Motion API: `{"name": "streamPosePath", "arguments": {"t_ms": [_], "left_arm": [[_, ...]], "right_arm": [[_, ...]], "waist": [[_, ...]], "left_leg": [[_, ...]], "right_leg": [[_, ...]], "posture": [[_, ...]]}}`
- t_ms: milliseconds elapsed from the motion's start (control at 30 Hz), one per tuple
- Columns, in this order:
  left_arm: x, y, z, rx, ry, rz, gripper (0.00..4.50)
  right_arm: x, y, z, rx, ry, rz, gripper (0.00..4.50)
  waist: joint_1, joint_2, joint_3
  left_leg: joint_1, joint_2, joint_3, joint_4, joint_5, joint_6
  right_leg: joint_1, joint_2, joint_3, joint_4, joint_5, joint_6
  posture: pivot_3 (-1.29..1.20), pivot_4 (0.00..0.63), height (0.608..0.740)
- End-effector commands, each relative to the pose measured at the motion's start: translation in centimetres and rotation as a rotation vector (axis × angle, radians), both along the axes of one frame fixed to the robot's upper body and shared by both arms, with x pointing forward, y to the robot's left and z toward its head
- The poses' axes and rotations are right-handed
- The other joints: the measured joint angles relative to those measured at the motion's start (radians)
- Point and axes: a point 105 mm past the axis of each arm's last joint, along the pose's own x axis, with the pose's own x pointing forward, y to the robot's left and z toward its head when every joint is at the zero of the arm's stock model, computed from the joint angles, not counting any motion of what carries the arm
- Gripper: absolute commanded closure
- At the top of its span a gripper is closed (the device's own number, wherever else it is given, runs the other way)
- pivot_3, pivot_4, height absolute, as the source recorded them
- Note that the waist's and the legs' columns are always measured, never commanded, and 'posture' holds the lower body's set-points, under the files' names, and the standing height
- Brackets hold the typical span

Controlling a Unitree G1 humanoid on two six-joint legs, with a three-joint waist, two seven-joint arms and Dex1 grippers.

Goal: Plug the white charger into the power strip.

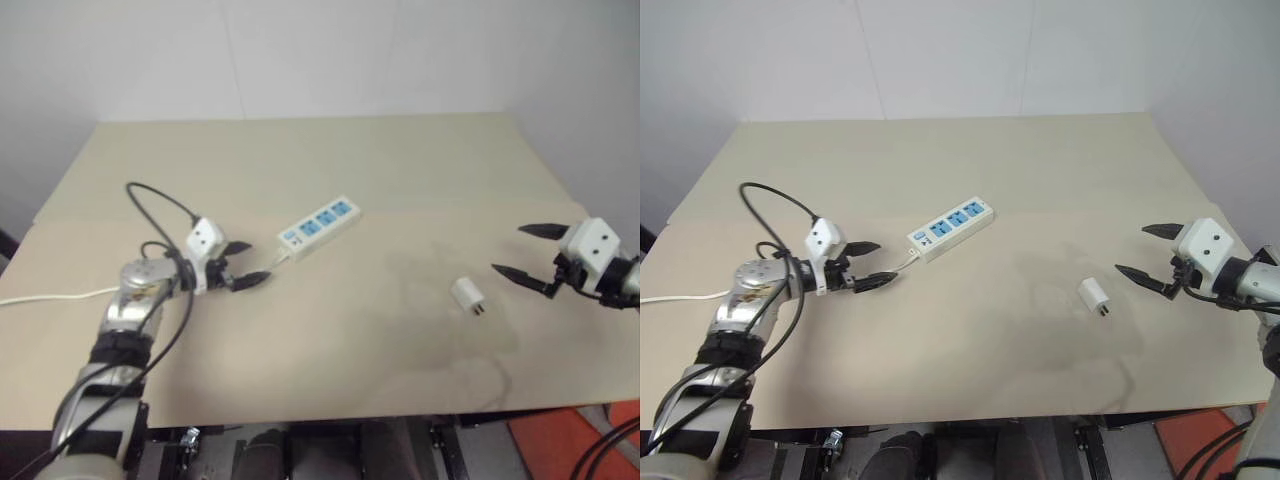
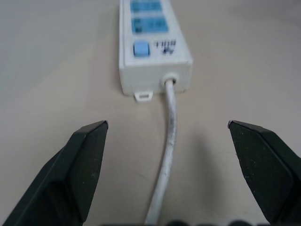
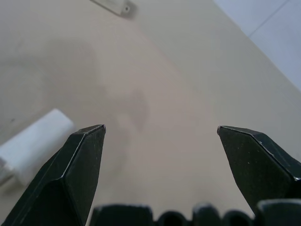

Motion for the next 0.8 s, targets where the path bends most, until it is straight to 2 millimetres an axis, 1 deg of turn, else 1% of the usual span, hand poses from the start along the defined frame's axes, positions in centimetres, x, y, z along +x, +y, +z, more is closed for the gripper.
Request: {"name": "streamPosePath", "arguments": {"t_ms": [33,200,233,333,467,600,700,800], "left_arm": [[0.8,-0.4,0.2,0.022,-0.027,0.006,0.03],[1.4,-1.4,-0.7,0.020,0.011,0.004,0.03],[1.6,-1.6,-0.8,0.022,0.017,0.008,0.22],[1.9,-2.3,-1.0,0.020,0.023,0.000,0.93],[1.8,-2.7,-1.2,0.028,0.029,-0.023,2.17],[1.7,-2.8,-1.2,0.023,0.034,-0.020,3.52],[1.6,-2.6,-1.4,0.034,0.035,-0.019,4.46],[1.4,-2.2,-1.6,0.052,0.035,-0.016,4.49]], "right_arm": [[-0.3,0.4,-0.1,0.030,-0.041,0.007,0.00],[-0.1,2.1,-1.0,0.033,-0.038,0.072,0.00],[-0.2,2.5,-1.3,0.024,-0.028,0.101,0.00],[-0.6,3.2,-2.0,0.021,0.017,0.164,0.00],[-1.1,3.5,-2.4,0.037,0.067,0.212,0.00],[-1.3,3.6,-2.4,0.042,0.080,0.230,0.00],[-1.2,3.8,-2.5,0.038,0.074,0.237,0.00],[-1.0,4.0,-2.3,0.042,0.062,0.231,0.00]], "waist": [[0.001,0.000,0.000],[0.004,-0.001,0.000],[0.004,-0.001,0.000],[0.004,-0.001,0.000],[0.004,-0.001,0.000],[0.003,-0.001,0.000],[0.003,-0.001,0.000],[0.002,-0.001,0.000]], "left_leg": [[0.000,0.000,0.000,0.000,0.000,0.000],[-0.001,-0.001,0.000,0.000,0.001,-0.001],[-0.001,-0.001,0.000,0.000,0.001,-0.002],[0.000,-0.001,0.001,0.000,0.002,-0.003],[-0.001,-0.001,0.001,0.000,0.002,-0.003],[-0.001,-0.001,0.000,0.000,0.002,-0.003],[0.000,-0.001,0.000,0.000,0.002,-0.003],[0.000,-0.001,0.000,0.000,0.002,-0.003]], "right_leg": [[0.000,0.000,0.000,0.000,0.000,0.000],[-0.001,0.000,0.000,0.001,0.000,0.001],[-0.001,0.000,0.000,0.001,0.000,0.001],[-0.001,0.000,0.000,0.002,0.001,0.001],[0.000,0.000,-0.001,0.001,0.001,0.001],[0.000,0.000,-0.001,0.001,0.001,0.001],[0.000,0.000,-0.001,0.001,0.001,0.001],[0.000,0.000,-0.001,0.002,0.001,0.001]], "posture": [[0.00,0.150,0.740],[0.00,0.150,0.740],[0.00,0.150,0.740],[0.00,0.150,0.740],[0.00,0.150,0.740],[0.00,0.150,0.740],[0.00,0.150,0.740],[0.00,0.150,0.740]]}}
